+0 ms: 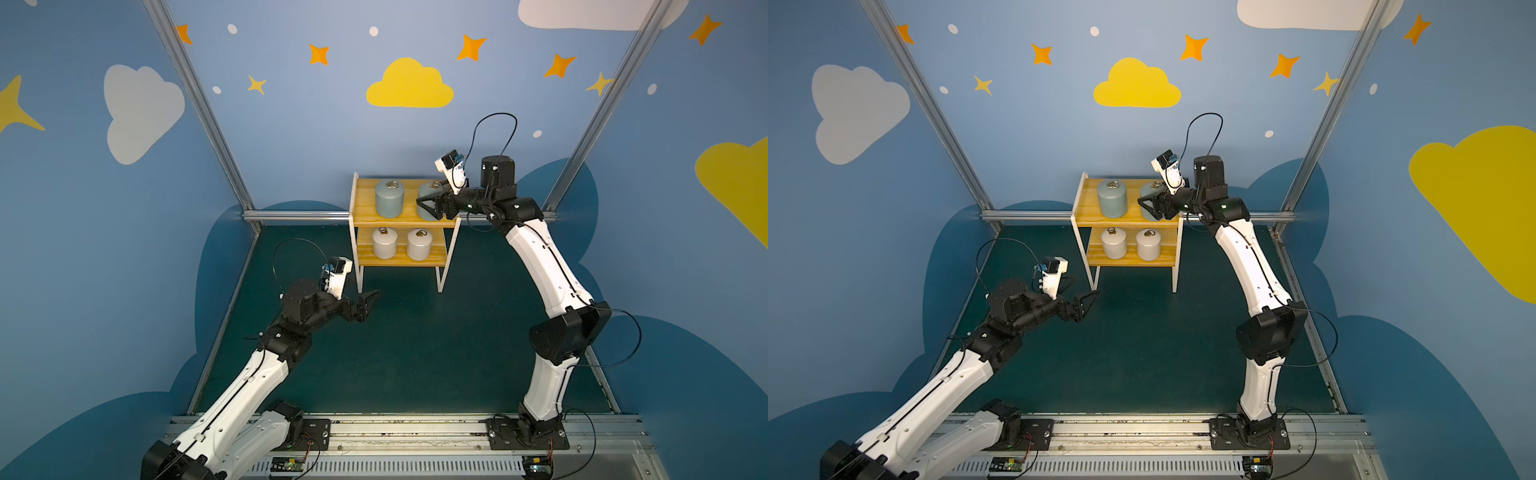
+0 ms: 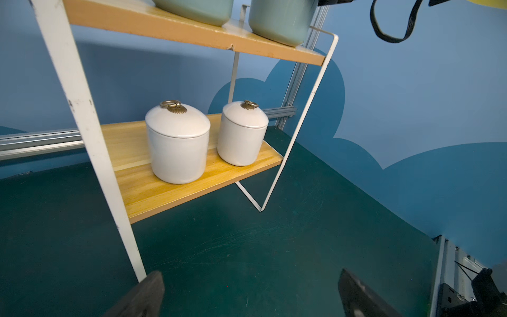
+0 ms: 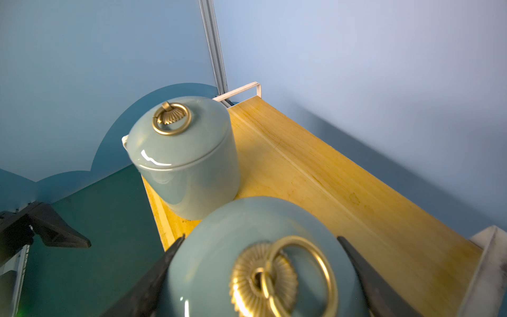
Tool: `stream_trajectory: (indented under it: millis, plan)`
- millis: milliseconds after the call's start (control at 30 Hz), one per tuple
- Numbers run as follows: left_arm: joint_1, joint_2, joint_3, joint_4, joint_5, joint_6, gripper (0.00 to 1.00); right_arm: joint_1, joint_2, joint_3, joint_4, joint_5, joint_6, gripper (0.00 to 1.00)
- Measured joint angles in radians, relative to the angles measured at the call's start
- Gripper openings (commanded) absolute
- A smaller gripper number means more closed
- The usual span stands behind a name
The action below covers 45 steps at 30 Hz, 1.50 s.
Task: Remove the tea canisters from the shelf
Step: Pick up the tea canister from the shelf, then place the tea canister at the center of the board.
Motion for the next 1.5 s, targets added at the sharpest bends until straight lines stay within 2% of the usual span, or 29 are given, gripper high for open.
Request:
stream_trajectory:
  millis: [300,833,1500]
  plan:
    - [0.0,0.006,0.0,0.0,-0.009,0.0,1.0,0.023,-0.092,-0.106,-0.002,0.003,0.011,0.63]
    - [0.0,0.024,-0.02,0.002,-0.008,0.001,1.0,0.093,-0.423,-0.499,0.067,0.037,0.064,0.61]
    - [0.002,-0.005,-0.053,0.002,-0.026,0.0,1.0,0.245,-0.805,-1.072,0.202,0.253,0.125,0.59]
